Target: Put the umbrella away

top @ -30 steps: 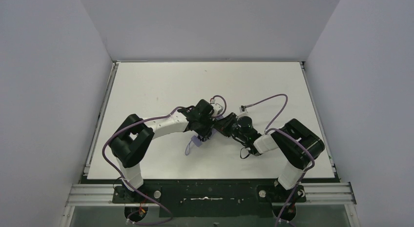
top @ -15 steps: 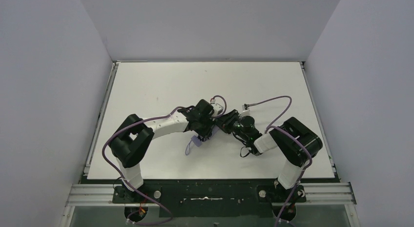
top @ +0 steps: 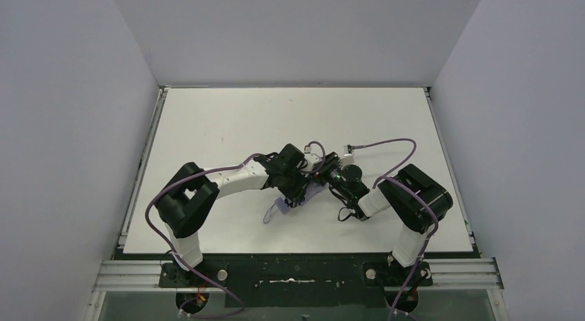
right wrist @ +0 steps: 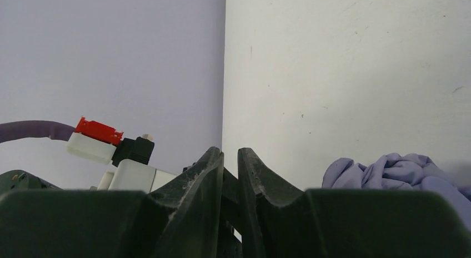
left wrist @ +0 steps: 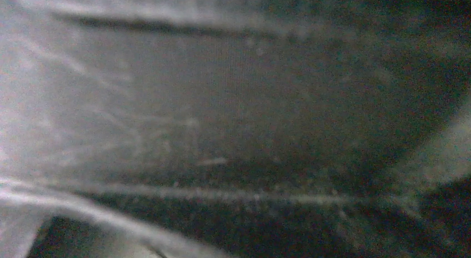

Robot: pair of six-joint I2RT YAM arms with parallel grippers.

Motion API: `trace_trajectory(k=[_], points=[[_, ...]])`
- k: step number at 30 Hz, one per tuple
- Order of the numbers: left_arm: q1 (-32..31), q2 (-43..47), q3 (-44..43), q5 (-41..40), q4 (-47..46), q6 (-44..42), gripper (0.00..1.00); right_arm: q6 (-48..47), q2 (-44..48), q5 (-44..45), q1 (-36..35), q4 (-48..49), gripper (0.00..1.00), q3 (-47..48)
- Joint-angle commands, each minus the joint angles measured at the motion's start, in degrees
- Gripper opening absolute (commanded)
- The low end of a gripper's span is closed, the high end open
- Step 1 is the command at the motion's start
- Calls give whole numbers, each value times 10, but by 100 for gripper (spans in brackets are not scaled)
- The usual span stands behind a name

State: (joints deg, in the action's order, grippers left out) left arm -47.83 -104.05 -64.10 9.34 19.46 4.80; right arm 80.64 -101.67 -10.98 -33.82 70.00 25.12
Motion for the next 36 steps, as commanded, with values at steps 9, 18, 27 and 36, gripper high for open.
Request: trace_trajectory(k=[9,18,27,36], points=[[-10,19,-26,161,93,-109,4,-213,255,80,20,-423,30,7],[-5,5,-62,165,138,-143,12,-448,472,122,29,-760,61,46],[0,6,-52,179,119,-123,0,-464,625,-5,29,-766,38,-3],[5,-4,-36,208,64,-36,0,-363,556,57,-71,-576,0,-63]])
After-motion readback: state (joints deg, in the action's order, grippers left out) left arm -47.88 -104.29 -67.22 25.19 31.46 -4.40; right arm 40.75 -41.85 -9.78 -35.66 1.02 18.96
